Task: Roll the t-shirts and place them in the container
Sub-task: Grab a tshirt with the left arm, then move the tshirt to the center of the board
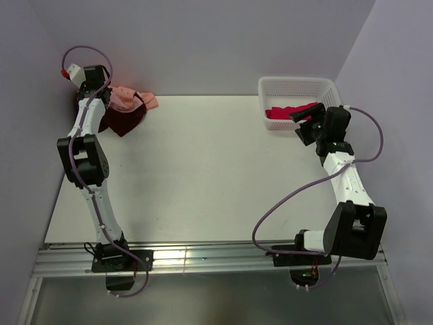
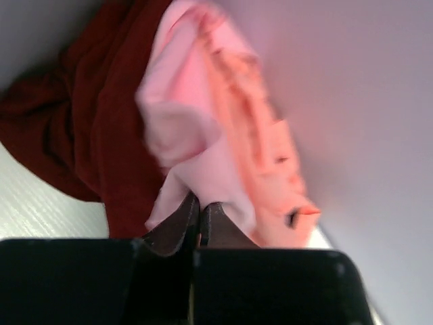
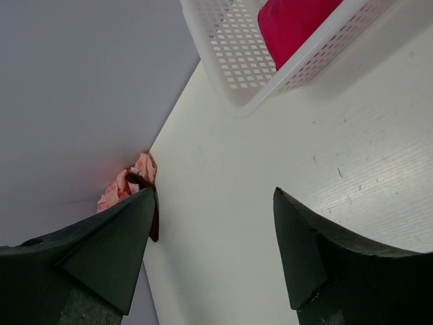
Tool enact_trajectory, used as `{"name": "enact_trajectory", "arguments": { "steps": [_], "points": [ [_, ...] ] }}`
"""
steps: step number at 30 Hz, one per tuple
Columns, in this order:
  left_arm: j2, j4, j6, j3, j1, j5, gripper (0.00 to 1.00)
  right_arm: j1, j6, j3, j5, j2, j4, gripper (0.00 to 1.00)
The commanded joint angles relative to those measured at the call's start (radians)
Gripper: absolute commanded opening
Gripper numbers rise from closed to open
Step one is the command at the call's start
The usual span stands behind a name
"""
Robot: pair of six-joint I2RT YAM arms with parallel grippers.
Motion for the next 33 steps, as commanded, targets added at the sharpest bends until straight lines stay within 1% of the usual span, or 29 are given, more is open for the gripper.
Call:
{"name": "enact_trajectory", "arguments": {
  "steps": [1,2,4,5,7,8,9,10,11,13,14,15,17,19,20,22,23,24,26,28,29,31,33],
  "points": [
    [-0.203,0.084,0.016,0.085,-0.028,-0.035,0.0,0.012,-0.028,-0.002,-0.013,-0.041,0.021,0.77],
    [-0.244,0.104,0.02,0.11,-0.038,-0.028,0.0,0.014,-0.04,0.009,-0.01,-0.046,0.008,0.77],
    [-0.278,0.144,0.025,0.157,-0.045,-0.005,0.0,0.021,-0.048,0.017,0.004,-0.066,-0.018,0.77],
    [-0.301,0.155,0.034,0.223,-0.054,0.014,0.0,0.021,-0.047,0.014,0.007,-0.076,-0.022,0.77],
    [-0.328,0.19,0.094,0.286,-0.075,0.046,0.0,0.023,-0.045,-0.003,0.007,-0.112,-0.019,0.77],
    [-0.388,0.216,0.121,0.286,-0.112,0.043,0.0,0.025,-0.042,-0.009,0.003,-0.132,-0.018,0.77],
    [-0.422,0.233,0.161,0.283,-0.126,0.002,0.0,0.025,-0.042,-0.015,0.0,-0.142,-0.015,0.77],
    [-0.457,0.285,0.186,0.271,-0.191,-0.021,0.0,0.028,-0.046,-0.023,-0.002,-0.15,-0.015,0.77],
    [-0.535,0.322,0.219,0.216,-0.221,-0.035,0.0,0.031,-0.051,-0.026,-0.002,-0.156,-0.019,0.77],
    [-0.615,0.425,0.304,0.152,-0.284,-0.078,0.0,0.038,-0.06,-0.038,-0.01,-0.181,-0.03,0.77],
    [-0.685,0.451,0.327,0.094,-0.349,-0.09,0.0,0.049,-0.071,-0.046,-0.011,-0.195,-0.035,0.77],
    [-0.716,0.462,0.36,0.069,-0.382,-0.097,0.0,0.054,-0.079,-0.052,-0.016,-0.205,-0.039,0.77],
    [-0.808,0.456,0.356,-0.002,-0.465,-0.086,0.0,0.072,-0.1,-0.066,-0.022,-0.236,-0.041,0.77],
    [-0.87,0.428,0.283,-0.06,-0.499,-0.063,0.0,0.083,-0.117,-0.08,-0.057,-0.256,-0.033,0.77],
    [-0.928,0.402,0.255,-0.117,-0.515,0.008,0.0,0.093,-0.131,-0.083,-0.063,-0.276,-0.035,0.77],
    [-0.979,0.384,0.185,-0.177,-0.537,0.085,0.0,0.106,-0.151,-0.092,-0.083,-0.3,-0.048,0.77],
    [-1.017,0.375,0.162,-0.233,-0.572,0.154,0.0,0.113,-0.169,-0.097,-0.083,-0.329,-0.053,0.77],
    [-1.034,0.365,0.12,-0.263,-0.594,0.193,0.0,0.124,-0.175,-0.104,-0.083,-0.345,-0.067,0.77],
    [-1.065,0.352,0.1,-0.332,-0.67,0.25,0.0,0.126,-0.188,-0.133,-0.099,-0.395,-0.073,0.77],
    [-1.086,0.309,0.083,-0.384,-0.738,0.236,0.0,0.127,-0.2,-0.162,-0.105,-0.432,-0.094,0.77],
    [-1.117,0.31,0.079,-0.449,-0.803,0.23,0.0,0.127,-0.211,-0.175,-0.12,-0.467,-0.108,0.77],
    [-1.155,0.299,0.059,-0.514,-0.886,0.203,0.0,0.127,-0.22,-0.233,-0.155,-0.507,-0.099,0.77],
    [-1.227,0.29,0.028,-0.608,-0.927,0.19,0.0,0.136,-0.22,-0.277,-0.2,-0.55,-0.075,0.75]
  ]
}}
